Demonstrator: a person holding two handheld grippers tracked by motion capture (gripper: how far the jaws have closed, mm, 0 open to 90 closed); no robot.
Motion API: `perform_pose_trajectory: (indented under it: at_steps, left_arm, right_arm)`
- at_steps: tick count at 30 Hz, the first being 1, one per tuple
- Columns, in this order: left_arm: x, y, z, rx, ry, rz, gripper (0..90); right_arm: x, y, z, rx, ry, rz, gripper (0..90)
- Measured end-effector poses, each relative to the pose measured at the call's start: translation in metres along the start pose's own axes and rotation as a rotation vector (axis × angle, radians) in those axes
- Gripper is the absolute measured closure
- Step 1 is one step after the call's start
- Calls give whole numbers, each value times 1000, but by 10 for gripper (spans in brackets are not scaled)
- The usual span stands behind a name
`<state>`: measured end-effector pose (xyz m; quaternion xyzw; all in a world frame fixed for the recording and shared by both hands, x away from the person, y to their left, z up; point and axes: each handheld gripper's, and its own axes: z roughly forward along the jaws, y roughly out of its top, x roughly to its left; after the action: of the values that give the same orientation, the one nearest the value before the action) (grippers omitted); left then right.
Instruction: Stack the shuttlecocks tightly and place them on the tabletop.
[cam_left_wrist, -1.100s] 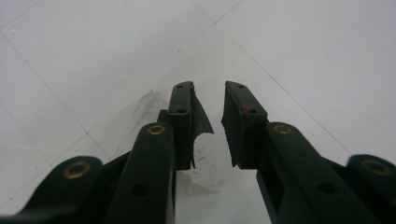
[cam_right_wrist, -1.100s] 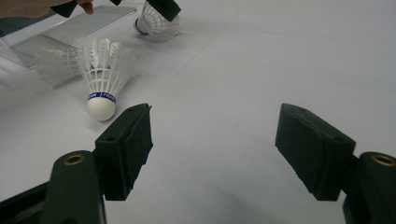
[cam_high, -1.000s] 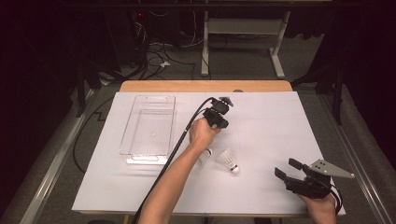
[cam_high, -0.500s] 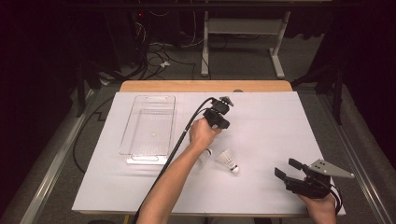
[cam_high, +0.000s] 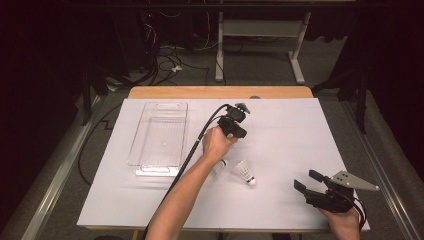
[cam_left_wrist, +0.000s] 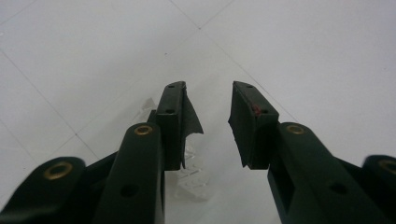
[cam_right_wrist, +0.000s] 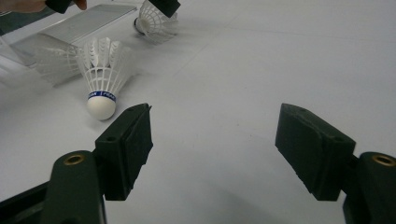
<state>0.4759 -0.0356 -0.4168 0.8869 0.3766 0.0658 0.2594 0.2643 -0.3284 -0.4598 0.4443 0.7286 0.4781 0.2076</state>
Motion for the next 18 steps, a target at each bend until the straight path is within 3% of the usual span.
perform_pose_trajectory:
  at_steps: [18]
  left_arm:
    - [-2, 0, 1, -3, -8, 2, 645]
  right_arm:
    - [0, 0, 0, 1, 0, 1, 273]
